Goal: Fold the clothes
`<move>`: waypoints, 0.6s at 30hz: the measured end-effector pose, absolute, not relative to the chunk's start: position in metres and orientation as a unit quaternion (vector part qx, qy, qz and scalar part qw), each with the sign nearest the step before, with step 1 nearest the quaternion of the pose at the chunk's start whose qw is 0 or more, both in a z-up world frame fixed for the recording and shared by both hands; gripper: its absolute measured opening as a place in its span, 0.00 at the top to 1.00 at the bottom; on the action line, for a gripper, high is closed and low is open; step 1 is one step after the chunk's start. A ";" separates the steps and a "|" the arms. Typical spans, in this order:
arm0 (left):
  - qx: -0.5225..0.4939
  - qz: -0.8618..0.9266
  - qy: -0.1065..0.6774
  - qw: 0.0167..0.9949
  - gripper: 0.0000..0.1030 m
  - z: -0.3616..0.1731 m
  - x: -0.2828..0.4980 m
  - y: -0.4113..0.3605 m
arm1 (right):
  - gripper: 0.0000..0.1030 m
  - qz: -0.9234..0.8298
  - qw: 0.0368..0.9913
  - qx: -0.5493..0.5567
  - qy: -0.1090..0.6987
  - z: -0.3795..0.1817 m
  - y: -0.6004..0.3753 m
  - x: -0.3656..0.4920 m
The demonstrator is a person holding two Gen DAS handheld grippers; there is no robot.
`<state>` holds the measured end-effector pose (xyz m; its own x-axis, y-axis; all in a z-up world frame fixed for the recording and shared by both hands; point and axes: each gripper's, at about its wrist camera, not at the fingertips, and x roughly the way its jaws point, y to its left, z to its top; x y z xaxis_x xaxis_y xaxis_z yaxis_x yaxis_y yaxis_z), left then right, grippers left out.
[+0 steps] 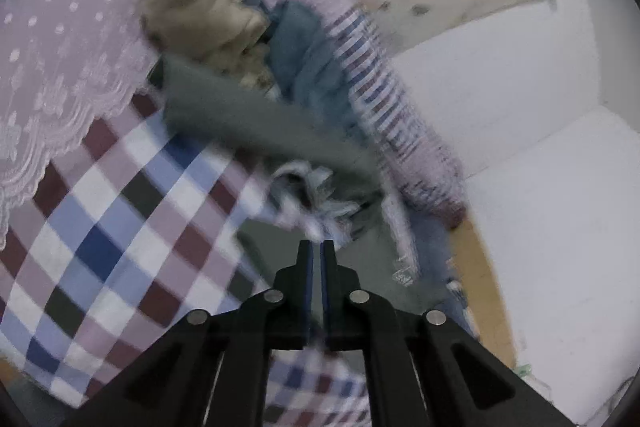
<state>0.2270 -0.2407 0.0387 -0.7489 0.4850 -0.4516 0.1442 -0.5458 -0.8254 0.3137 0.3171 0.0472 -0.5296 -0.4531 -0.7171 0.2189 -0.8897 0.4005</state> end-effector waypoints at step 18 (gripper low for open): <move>-0.395 0.790 -0.461 0.086 0.19 0.004 0.172 -0.208 | 0.55 -0.892 0.128 0.394 -0.180 0.057 0.348 0.325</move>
<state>0.1723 -0.2077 0.0037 -0.6739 0.4995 -0.5445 0.2284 -0.5600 -0.7964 0.3246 0.3485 0.0574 -0.6561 -0.3701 -0.6577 0.0868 -0.9027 0.4214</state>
